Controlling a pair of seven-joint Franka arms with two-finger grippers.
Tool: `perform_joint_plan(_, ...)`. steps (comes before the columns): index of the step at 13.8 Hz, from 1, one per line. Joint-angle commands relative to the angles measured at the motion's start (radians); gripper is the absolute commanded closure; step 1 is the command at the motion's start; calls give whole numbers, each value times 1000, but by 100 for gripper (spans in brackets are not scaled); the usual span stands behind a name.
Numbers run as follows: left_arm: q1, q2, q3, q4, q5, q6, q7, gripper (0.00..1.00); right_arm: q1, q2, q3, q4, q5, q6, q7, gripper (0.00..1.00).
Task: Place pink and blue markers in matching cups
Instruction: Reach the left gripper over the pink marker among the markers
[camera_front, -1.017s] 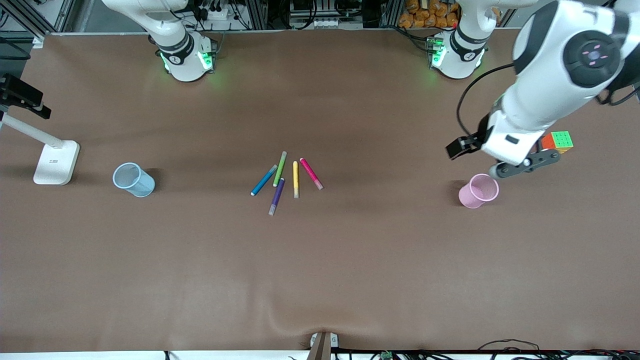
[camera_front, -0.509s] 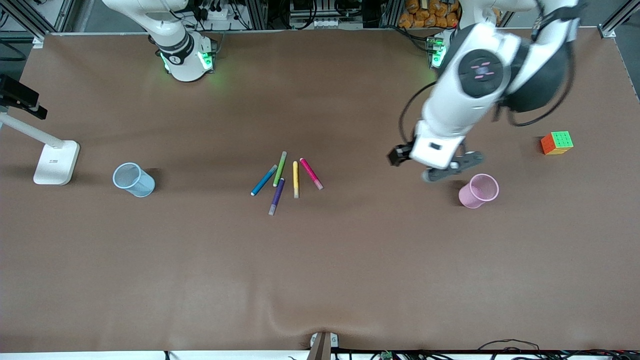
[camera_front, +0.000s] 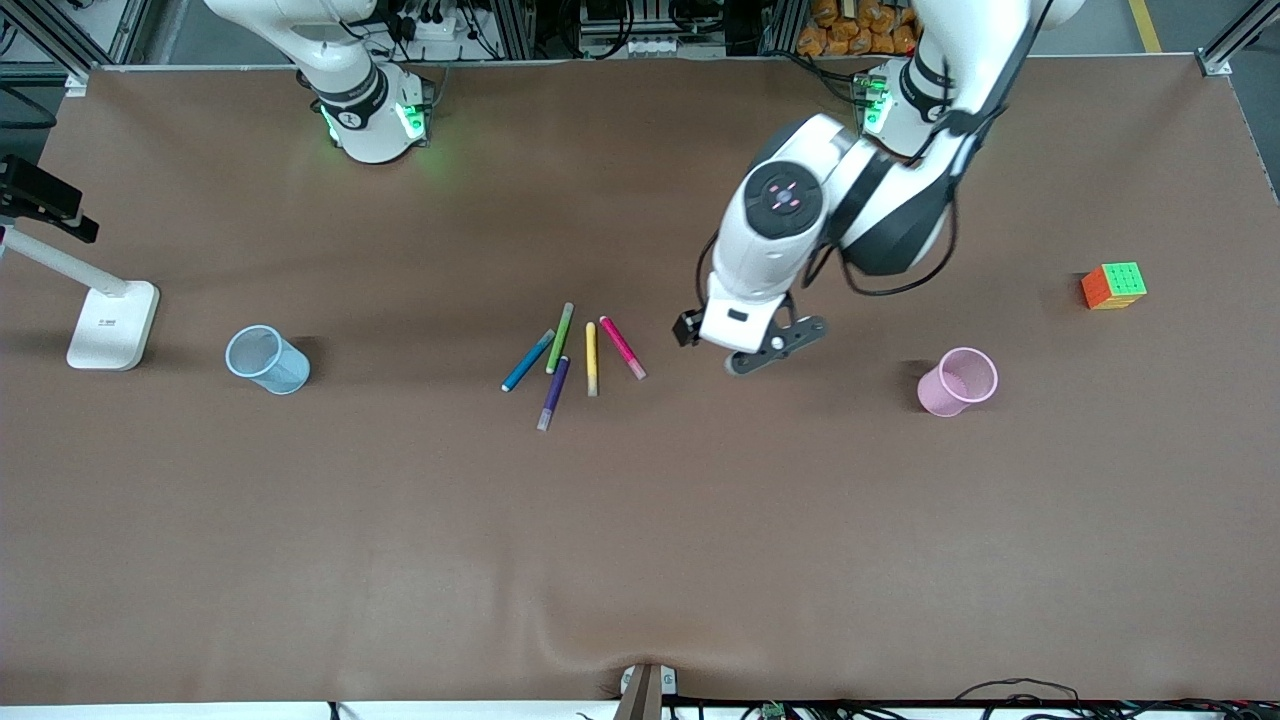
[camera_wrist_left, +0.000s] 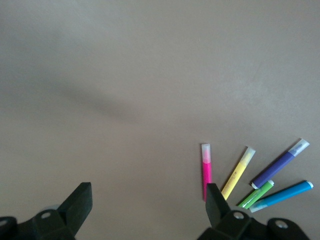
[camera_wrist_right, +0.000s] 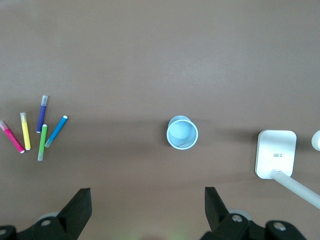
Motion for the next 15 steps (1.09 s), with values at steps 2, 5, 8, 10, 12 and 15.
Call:
perform_joint_plan(2,-52,92,9,61,7,32,-105,0,-13,11,10,11,18,-3,2,0)
perform_joint_plan(5,-99,181,18,130,24,38,-192,0,-3,32,16,11,20,6,0,0)
perform_joint_plan(8,-131,252,18,157,69,91,-281,0,35,69,16,19,23,7,-2,0)
perform_joint_plan(10,-151,281,21,157,73,130,-303,0,46,89,16,19,18,6,-3,0)
perform_joint_plan(12,-167,310,22,158,75,176,-324,0,44,98,16,17,16,6,-3,0)
perform_joint_plan(15,-174,347,24,158,75,220,-326,0,44,140,16,14,23,9,-5,0)
